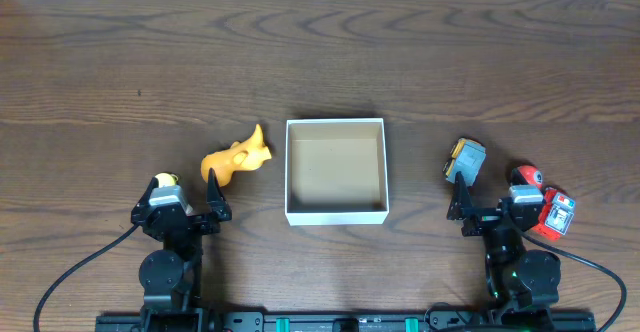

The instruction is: Pack container

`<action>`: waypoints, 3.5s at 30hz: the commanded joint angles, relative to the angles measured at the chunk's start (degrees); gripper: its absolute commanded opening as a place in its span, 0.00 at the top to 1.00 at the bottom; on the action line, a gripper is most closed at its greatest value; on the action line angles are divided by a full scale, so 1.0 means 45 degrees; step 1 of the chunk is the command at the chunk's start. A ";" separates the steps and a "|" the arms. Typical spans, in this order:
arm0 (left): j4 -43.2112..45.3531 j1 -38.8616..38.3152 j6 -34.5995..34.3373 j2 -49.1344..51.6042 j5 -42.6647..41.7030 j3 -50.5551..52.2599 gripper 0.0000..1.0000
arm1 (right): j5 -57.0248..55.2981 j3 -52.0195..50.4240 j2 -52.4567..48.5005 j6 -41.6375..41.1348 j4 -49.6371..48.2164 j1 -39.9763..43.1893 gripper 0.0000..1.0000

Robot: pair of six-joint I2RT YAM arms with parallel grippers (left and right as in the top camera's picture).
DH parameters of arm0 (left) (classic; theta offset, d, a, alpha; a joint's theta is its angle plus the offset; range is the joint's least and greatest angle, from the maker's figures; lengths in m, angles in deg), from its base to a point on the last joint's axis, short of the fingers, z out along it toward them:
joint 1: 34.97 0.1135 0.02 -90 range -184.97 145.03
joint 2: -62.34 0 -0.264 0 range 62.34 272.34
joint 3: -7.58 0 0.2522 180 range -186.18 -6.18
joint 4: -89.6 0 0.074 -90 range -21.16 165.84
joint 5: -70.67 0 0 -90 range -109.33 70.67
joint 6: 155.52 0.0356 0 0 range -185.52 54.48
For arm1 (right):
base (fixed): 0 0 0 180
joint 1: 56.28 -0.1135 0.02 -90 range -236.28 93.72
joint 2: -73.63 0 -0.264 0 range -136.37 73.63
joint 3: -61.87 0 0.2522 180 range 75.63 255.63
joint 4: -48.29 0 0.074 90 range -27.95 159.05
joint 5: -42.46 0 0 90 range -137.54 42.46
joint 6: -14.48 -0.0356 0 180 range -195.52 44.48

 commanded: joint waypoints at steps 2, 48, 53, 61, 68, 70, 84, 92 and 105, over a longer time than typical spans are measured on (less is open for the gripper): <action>-0.0476 0.0044 0.0073 -0.0049 0.0112 0.0267 0.02 | 0.0044 -0.0019 0.0053 0.0155 0.0053 0.0058 0.01; -0.6407 0.0044 -0.2647 0.4716 -0.0316 -0.7393 0.02 | 0.0899 0.5746 -0.5625 -0.1268 0.2356 0.0063 0.01; -0.8976 0.0044 -0.2642 0.8208 -0.0359 -1.1074 0.02 | 0.0899 1.0331 -0.9918 -0.1379 0.6237 0.0073 0.01; -1.1997 0.0044 -0.2652 1.2080 -0.1001 -1.4076 0.02 | 0.0704 1.7150 -1.6524 -0.1651 1.2998 0.0321 0.01; -1.2279 0.0044 -0.2652 1.3017 -0.1001 -1.4071 0.02 | -0.0228 1.7437 -1.8787 -0.4177 1.3362 0.0661 0.01; -1.2274 0.0044 -0.2647 1.3022 -0.0991 -1.4071 0.02 | -0.0447 1.7432 -1.9181 -0.4673 1.3250 0.0733 0.01; -1.2279 0.0044 -0.2647 1.3012 -0.0996 -1.4071 0.02 | -0.0714 1.5747 -2.0346 -0.4770 1.1667 0.0777 0.01; -1.2279 0.0044 -0.2647 1.3012 -0.0996 -1.4071 0.02 | -0.0714 1.3610 -2.0356 -0.4993 0.9734 0.0777 0.01; -1.2279 0.0044 -0.2652 1.3012 -0.0996 -1.4071 0.02 | -0.0661 1.0822 -2.0366 -0.4993 0.6839 0.0763 0.01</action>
